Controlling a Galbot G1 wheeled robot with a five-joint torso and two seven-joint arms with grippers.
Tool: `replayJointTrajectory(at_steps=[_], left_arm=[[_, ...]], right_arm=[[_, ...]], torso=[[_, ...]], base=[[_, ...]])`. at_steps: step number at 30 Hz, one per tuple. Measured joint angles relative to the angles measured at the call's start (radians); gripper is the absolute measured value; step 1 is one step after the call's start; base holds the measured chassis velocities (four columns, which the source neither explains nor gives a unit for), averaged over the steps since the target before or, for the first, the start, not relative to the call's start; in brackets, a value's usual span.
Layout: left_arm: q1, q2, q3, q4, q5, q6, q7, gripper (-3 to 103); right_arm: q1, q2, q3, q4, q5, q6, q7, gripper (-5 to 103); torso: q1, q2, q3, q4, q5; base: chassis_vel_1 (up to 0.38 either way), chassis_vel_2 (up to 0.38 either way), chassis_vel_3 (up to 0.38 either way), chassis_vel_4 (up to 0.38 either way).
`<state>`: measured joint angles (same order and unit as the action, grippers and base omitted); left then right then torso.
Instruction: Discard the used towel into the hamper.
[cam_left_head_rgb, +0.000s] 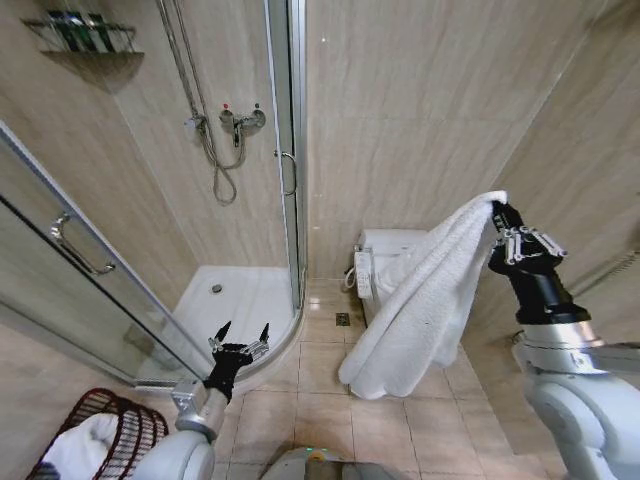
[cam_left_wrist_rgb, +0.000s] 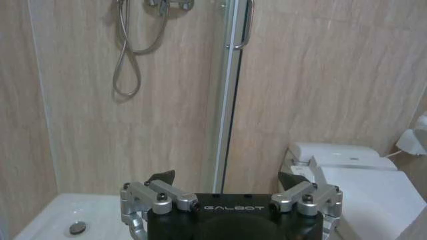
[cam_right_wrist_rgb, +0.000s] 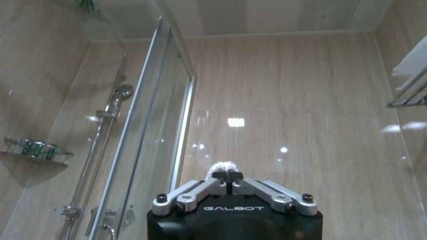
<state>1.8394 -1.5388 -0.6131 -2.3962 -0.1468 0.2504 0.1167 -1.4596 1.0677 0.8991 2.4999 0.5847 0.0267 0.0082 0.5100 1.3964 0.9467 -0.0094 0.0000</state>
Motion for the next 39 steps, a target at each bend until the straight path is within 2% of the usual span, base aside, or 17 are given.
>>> replayJointTrajectory(at_steps=[1,14,21,39], left_arm=[[0.000,0.000,0.000,0.000,0.000,0.000,0.000,100],[0.000,0.000,0.000,0.000,0.000,0.000,0.000,100],[0.000,0.000,0.000,0.000,0.000,0.000,0.000,100],[0.000,0.000,0.000,0.000,0.000,0.000,0.000,100]], right_arm=[[0.000,-0.004,-0.001,0.000,0.001,0.000,0.000,0],[0.006,-0.009,-0.005,0.000,0.005,0.000,-0.001,0],[0.010,-0.006,-0.010,0.000,0.005,0.000,-0.001,0],[0.021,-0.011,-0.016,0.000,0.009,0.000,-0.001,0]], torso=[[0.009,0.020,0.011,0.0000,0.0000],[0.046,0.100,0.054,0.0000,0.0000],[0.050,0.109,0.059,0.0000,0.0000],[0.046,0.101,0.054,0.0000,0.0000]], base=[[0.000,0.000,0.000,0.000],[0.000,0.000,0.000,0.000],[0.000,0.000,0.000,0.000],[0.000,0.000,0.000,0.000]])
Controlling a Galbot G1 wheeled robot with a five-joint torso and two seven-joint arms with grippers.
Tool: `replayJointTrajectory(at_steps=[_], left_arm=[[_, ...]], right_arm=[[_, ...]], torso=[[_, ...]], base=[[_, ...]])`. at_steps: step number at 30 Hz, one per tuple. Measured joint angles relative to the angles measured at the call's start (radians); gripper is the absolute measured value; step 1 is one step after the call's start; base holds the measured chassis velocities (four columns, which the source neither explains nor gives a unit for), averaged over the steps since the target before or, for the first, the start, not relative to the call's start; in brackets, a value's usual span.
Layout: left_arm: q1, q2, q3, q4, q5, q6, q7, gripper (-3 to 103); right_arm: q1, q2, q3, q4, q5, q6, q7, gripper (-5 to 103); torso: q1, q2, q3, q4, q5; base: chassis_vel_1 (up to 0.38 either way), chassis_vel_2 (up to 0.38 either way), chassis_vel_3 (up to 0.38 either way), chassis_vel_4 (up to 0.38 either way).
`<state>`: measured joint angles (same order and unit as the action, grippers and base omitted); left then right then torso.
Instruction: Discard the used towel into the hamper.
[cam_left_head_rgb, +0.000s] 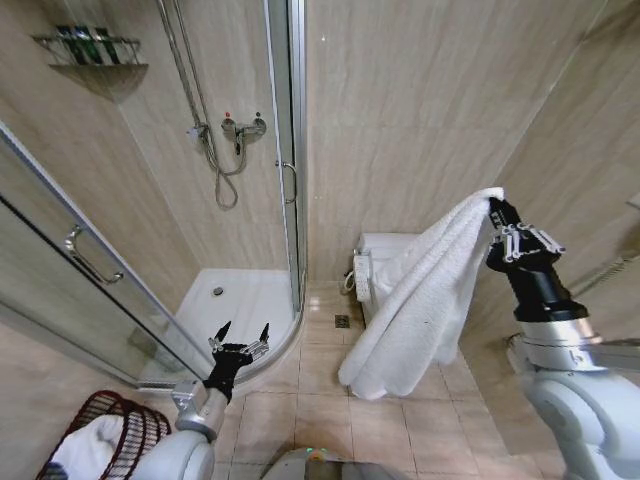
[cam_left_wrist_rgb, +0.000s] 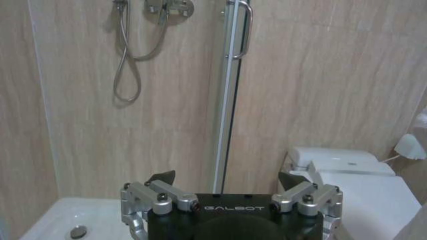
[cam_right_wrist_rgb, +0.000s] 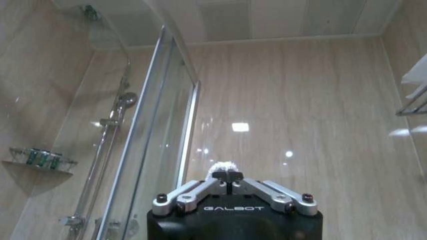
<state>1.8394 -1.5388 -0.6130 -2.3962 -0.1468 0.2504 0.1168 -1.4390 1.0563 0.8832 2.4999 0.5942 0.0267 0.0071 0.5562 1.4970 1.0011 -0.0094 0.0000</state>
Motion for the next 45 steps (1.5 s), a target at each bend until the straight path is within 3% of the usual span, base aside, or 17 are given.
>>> replayJointTrajectory(at_steps=[45], left_arm=[[0.000,0.000,0.000,0.000,0.000,0.000,0.000,100]], right_arm=[[0.003,-0.007,0.005,0.000,0.006,-0.002,0.003,0]], torso=[[-0.003,-0.007,-0.004,0.0000,0.0000]], base=[[0.070,0.072,0.074,0.073]])
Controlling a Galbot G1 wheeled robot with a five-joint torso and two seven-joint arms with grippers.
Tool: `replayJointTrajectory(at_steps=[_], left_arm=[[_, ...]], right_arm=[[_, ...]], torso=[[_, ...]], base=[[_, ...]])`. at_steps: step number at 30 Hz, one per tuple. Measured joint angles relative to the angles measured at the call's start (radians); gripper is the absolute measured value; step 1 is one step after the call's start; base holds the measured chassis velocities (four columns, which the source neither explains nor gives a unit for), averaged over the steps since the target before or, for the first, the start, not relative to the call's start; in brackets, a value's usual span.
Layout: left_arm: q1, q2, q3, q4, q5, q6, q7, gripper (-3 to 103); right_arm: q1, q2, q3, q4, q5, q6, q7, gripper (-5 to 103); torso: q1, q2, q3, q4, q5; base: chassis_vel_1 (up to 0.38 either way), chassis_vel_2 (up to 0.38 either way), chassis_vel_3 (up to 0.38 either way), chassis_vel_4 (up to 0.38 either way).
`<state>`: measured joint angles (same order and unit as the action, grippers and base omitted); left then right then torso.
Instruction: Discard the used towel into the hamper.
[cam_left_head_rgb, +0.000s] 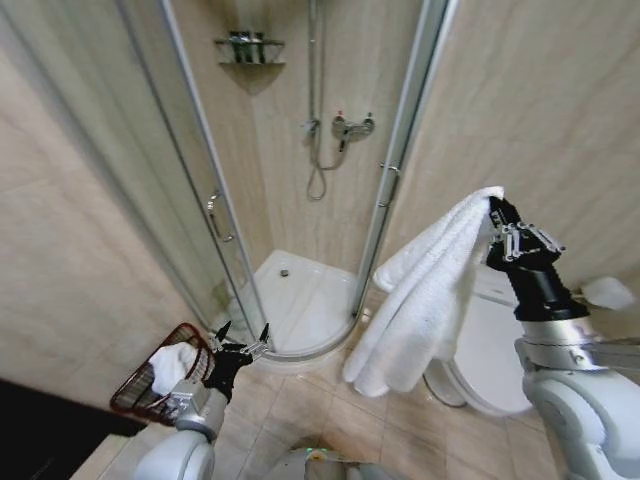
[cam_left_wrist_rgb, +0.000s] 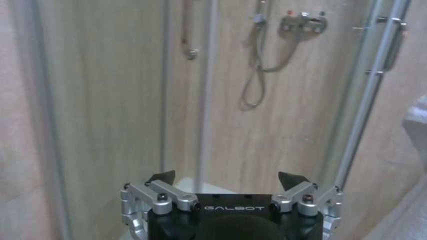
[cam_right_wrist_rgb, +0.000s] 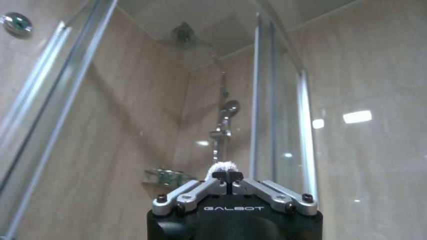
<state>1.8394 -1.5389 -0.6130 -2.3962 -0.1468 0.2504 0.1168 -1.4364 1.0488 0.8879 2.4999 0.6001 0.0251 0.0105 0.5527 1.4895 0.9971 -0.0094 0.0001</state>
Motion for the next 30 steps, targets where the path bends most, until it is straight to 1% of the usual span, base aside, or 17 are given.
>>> replayJointTrajectory(at_steps=[14,18,20,23,30], left_arm=[[0.000,0.000,0.000,0.000,0.000,0.000,0.000,100],[0.000,0.000,0.000,0.000,0.000,0.000,0.000,100],[0.000,0.000,0.000,0.000,0.000,0.000,0.000,100],[0.000,0.000,0.000,0.000,0.000,0.000,0.000,100],[0.000,0.000,0.000,0.000,0.000,0.000,0.000,100]], right_arm=[[0.002,0.000,0.000,0.000,0.009,0.001,0.003,0],[0.004,0.001,0.003,0.000,0.022,0.011,0.012,0],[0.005,0.000,0.003,0.000,0.026,0.027,0.014,0],[0.005,0.000,0.003,0.000,0.026,0.035,0.015,0],[0.009,0.000,0.002,0.000,0.026,0.036,0.015,0]], torso=[[0.000,-0.001,0.000,0.0003,-0.0002],[0.000,-0.001,0.000,0.0000,-0.0001],[0.000,-0.001,0.000,-0.0003,0.0000],[0.000,-0.001,0.000,-0.0002,-0.0001],[0.000,-0.001,0.000,-0.0001,0.0000]], base=[[0.102,0.099,0.090,0.094],[0.011,0.013,0.017,0.009],[0.000,0.000,0.000,0.000],[0.000,0.000,0.000,0.000],[0.000,0.000,0.000,0.000]])
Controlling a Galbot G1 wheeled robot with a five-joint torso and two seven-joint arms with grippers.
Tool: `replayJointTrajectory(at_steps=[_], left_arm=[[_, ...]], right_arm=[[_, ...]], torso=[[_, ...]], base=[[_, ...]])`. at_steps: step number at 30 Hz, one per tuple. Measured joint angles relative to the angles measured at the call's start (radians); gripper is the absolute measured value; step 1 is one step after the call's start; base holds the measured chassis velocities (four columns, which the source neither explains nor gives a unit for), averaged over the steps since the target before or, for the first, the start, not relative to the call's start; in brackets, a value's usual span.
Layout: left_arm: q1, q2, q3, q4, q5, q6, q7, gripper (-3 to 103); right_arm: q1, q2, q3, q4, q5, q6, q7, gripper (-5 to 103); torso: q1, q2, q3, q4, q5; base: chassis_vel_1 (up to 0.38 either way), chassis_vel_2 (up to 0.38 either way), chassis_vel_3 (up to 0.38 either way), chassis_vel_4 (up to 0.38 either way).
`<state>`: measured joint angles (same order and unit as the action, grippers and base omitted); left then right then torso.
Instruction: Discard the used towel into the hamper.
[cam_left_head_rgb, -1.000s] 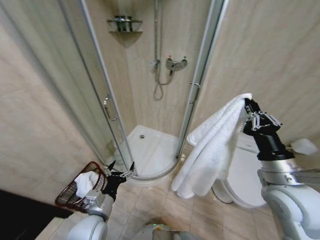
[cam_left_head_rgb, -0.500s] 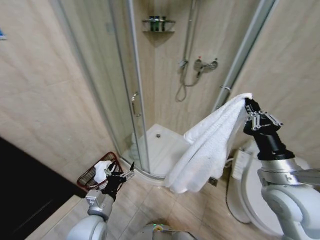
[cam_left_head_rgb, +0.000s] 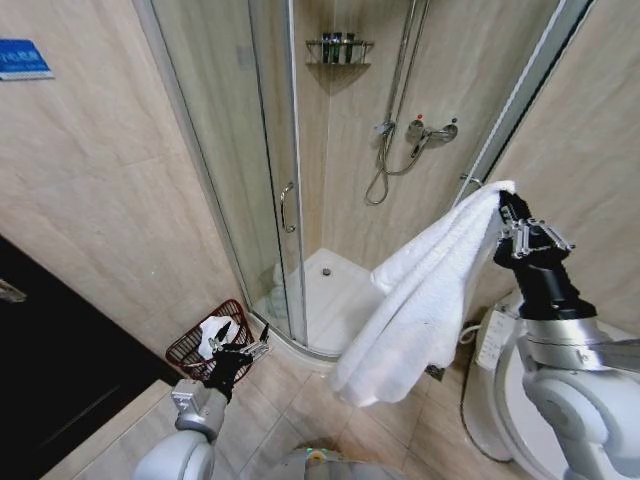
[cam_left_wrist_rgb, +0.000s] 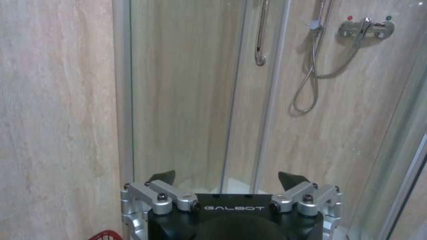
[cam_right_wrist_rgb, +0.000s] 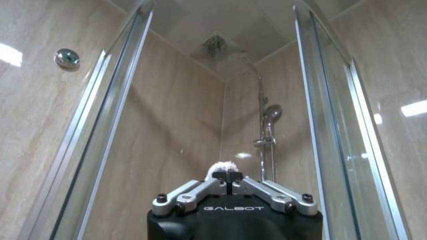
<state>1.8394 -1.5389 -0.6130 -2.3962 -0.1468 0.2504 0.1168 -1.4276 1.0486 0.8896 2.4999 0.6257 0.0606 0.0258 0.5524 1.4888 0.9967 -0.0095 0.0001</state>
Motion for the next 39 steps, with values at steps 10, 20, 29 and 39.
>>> replayJointTrajectory(at_steps=[10,20,29,39], left_arm=[[0.000,0.000,0.000,0.000,0.000,0.000,0.000,100],[0.000,0.000,0.000,0.000,0.000,0.000,0.000,100],[0.000,0.000,0.000,0.000,0.000,0.000,0.000,100],[0.000,0.000,0.000,0.000,0.000,0.000,0.000,100]], right_arm=[[0.003,0.000,-0.002,0.000,-0.002,0.000,0.000,0],[0.006,0.000,-0.003,0.000,-0.007,0.006,0.007,0],[0.005,-0.003,0.000,0.000,-0.008,0.007,0.009,0],[0.004,-0.003,-0.002,0.000,-0.005,0.007,0.007,0]], torso=[[0.000,0.000,0.000,0.0001,-0.0001],[-0.002,0.000,-0.001,-0.0001,-0.0004],[0.001,0.000,0.000,0.0004,0.0001],[0.000,0.000,0.000,-0.0001,-0.0001]], base=[[0.055,-0.048,-0.067,0.090],[0.172,-0.161,-0.171,0.157],[-0.006,-0.028,0.012,0.016],[-0.007,0.015,0.023,-0.008]])
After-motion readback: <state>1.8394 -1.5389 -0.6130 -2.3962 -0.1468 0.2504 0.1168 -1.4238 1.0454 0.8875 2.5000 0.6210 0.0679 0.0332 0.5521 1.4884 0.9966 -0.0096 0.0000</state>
